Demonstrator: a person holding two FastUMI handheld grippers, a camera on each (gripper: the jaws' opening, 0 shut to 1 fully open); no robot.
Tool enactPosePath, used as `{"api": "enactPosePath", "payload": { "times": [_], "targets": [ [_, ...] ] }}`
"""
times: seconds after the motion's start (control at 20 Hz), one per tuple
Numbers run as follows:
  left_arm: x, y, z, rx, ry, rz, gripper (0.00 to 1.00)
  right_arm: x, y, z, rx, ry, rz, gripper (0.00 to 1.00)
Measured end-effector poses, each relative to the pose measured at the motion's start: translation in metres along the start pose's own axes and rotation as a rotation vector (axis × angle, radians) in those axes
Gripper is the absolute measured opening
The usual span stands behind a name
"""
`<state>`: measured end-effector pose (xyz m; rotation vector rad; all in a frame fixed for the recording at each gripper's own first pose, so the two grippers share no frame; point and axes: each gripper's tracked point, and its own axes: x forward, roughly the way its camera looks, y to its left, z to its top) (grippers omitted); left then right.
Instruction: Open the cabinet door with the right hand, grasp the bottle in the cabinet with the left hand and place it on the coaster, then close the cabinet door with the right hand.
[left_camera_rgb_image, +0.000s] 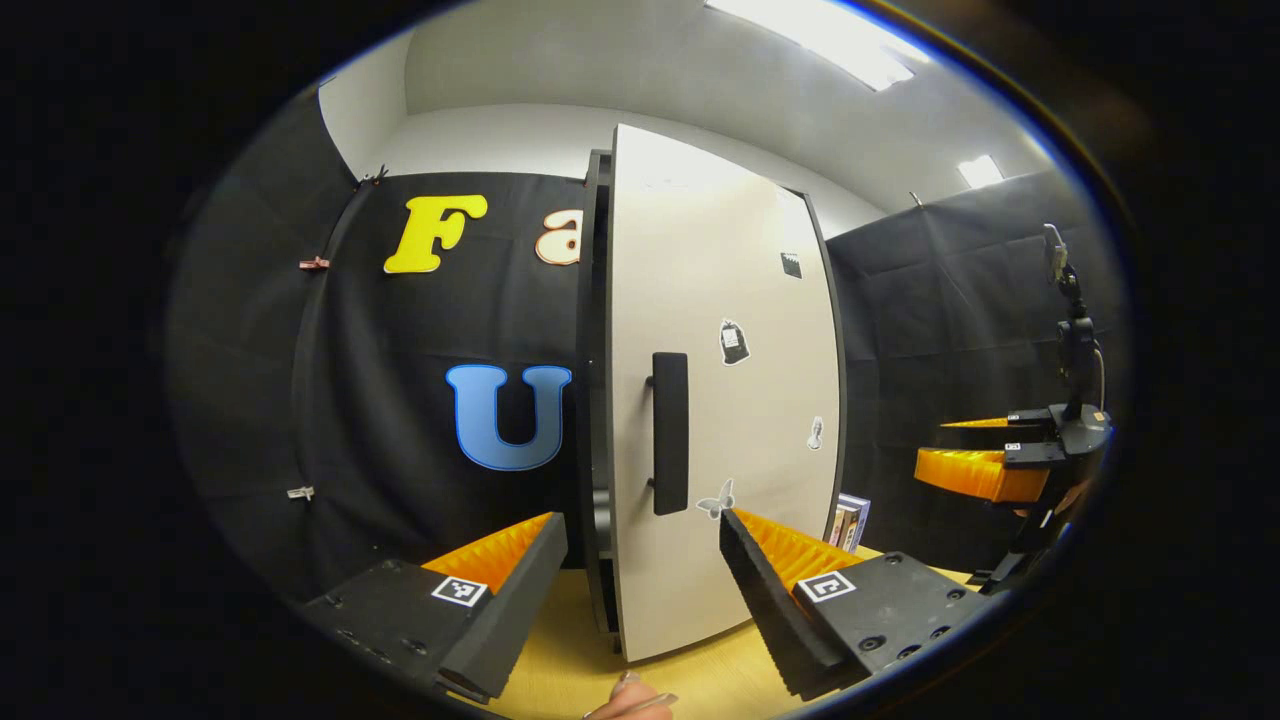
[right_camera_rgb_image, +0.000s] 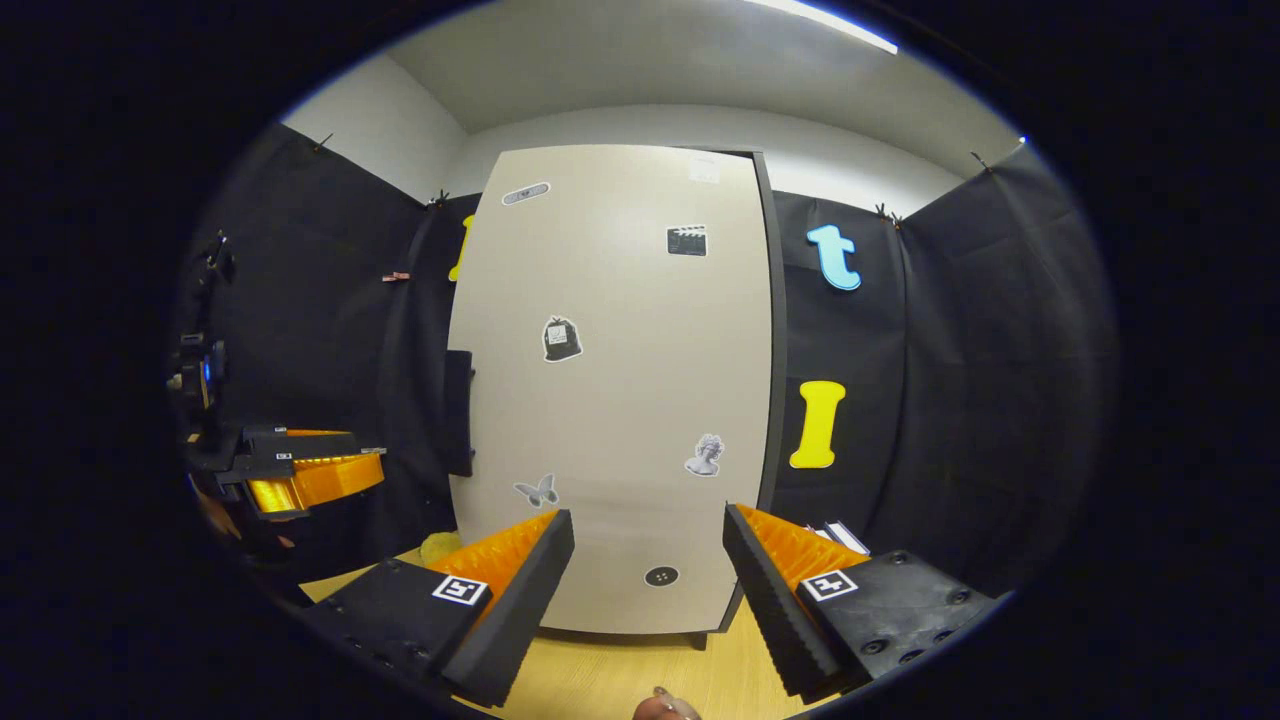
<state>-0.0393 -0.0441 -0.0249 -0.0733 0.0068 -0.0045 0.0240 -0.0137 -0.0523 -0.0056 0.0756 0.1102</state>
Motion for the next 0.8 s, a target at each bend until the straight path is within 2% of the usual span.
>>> {"api": "enactPosePath", "payload": {
  "times": [0.15, 0.35, 0.5, 0.65, 0.75, 0.8],
  "targets": [
    [0.001, -0.002, 0.001, 0.006, -0.001, 0.013, 0.96, -0.001, 0.001, 0.011, 0.028, -0.031, 0.012, 0.98],
    [0.003, -0.008, 0.002, -0.048, -0.002, -0.030, 0.96, -0.002, -0.006, 0.013, 0.030, -0.026, 0.004, 0.98],
    [0.000, -0.010, 0.002, -0.026, 0.000, -0.036, 0.96, -0.004, -0.006, 0.012, 0.028, -0.018, 0.003, 0.97],
    [-0.001, -0.013, 0.001, -0.015, -0.001, -0.054, 0.96, -0.005, -0.009, 0.011, 0.065, -0.007, -0.021, 0.96],
    [-0.002, -0.012, -0.002, -0.026, 0.006, -0.060, 0.96, -0.006, -0.021, 0.011, 0.078, 0.004, -0.081, 0.96],
    [-0.003, -0.012, -0.002, -0.025, 0.007, -0.057, 0.96, -0.004, -0.019, 0.012, 0.071, 0.003, -0.074, 0.94]
  ]
}}
